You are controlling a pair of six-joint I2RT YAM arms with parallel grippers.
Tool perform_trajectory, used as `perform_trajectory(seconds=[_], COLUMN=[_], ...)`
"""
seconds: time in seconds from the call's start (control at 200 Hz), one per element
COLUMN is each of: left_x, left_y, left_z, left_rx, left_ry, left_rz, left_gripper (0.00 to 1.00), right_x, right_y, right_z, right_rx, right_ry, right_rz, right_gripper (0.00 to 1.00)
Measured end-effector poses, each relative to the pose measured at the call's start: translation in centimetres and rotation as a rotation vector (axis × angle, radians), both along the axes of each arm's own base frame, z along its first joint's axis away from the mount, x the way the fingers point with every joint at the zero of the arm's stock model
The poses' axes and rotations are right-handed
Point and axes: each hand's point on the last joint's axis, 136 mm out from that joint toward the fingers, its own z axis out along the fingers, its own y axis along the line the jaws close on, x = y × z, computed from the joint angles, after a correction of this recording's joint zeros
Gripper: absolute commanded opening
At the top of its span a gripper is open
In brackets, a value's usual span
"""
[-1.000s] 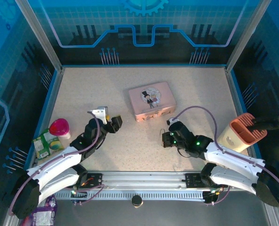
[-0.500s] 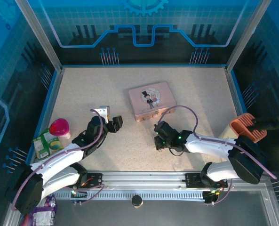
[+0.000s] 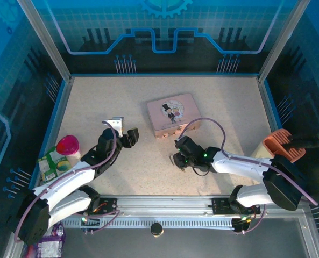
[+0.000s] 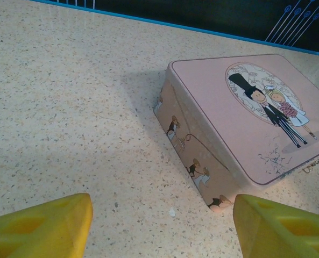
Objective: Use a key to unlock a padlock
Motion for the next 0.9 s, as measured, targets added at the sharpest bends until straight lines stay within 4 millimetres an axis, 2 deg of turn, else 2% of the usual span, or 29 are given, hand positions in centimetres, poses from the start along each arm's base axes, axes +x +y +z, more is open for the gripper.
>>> perform_trajectory(seconds=[0.16, 0.305, 0.52, 0.55, 0.575, 0.595, 0.61, 0.825, 0.9], left_x=[0.4, 1.4, 1.5, 1.4, 1.3, 1.3, 1.2, 1.6, 2.2], left_y=[1.7, 4.5, 7.7, 8.2, 8.6, 8.9, 9.2, 11.1, 11.5], left_z=[0.0, 1.5, 2.9, 3.1, 3.1, 3.2, 3.2, 3.0, 2.3], left_rx=[0.033, 0.073, 0.140, 0.153, 0.165, 0.165, 0.179, 0.249, 0.292], left_ry=[0.011, 0.012, -0.016, -0.020, -0.023, -0.027, -0.028, -0.038, -0.031], left_rz=[0.069, 0.193, 0.337, 0.365, 0.386, 0.405, 0.414, 0.529, 0.549], left_gripper=[0.71, 0.70, 0.74, 0.79, 0.85, 0.96, 0.99, 0.99, 0.99], right_x=[0.4, 1.3, 3.8, 4.0, 4.1, 4.3, 4.3, 4.5, 4.6], right_y=[-0.3, -1.0, -4.7, -5.3, -5.6, -5.9, -6.1, -8.9, -9.8], right_z=[2.3, 5.9, 11.7, 12.4, 12.8, 13.2, 13.4, 16.0, 16.3], right_rx=[0.003, 0.014, 0.022, 0.025, 0.026, 0.027, 0.029, 0.012, -0.008], right_ry=[-0.057, -0.155, -0.343, -0.364, -0.379, -0.392, -0.401, -0.544, -0.588], right_rz=[0.014, 0.028, -0.045, -0.056, -0.061, -0.065, -0.071, -0.123, -0.135], right_gripper=[0.35, 0.38, 0.51, 0.52, 0.54, 0.57, 0.59, 0.90, 0.93])
